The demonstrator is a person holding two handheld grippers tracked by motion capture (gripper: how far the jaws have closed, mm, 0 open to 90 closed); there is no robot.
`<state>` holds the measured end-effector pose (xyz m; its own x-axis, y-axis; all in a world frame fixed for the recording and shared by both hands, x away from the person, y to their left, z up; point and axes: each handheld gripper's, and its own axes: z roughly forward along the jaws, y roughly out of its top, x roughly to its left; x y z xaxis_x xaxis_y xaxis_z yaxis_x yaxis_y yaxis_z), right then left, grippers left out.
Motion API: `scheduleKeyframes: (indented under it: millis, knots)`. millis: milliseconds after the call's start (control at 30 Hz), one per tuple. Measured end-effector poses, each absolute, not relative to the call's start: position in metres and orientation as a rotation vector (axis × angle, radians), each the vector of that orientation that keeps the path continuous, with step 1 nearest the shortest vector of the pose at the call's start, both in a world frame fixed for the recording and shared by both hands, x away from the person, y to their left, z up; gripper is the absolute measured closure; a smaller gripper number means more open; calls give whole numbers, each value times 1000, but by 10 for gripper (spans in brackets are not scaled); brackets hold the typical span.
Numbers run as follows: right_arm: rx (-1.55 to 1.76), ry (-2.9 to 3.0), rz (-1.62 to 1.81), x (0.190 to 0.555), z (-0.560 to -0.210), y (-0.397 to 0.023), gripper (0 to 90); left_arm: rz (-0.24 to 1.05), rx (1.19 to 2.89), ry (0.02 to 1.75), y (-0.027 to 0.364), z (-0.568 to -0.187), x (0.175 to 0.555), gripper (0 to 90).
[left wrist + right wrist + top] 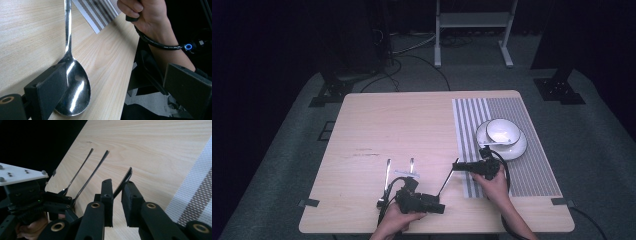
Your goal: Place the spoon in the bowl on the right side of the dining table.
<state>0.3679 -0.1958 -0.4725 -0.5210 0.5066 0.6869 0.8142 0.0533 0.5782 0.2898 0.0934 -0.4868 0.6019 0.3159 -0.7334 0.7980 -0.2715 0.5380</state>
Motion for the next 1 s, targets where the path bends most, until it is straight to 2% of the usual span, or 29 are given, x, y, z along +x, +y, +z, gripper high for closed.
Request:
scheduleKeyframes:
  millis: [567,1000]
  knots:
    - [-1268,-1957,-1485,373,-451,-191,887,-588,1813,876,100,-478,291,39]
    - [-1276,-1900,-1473,377,-449,-194,894,-567,1783,869,108,-469,291,39]
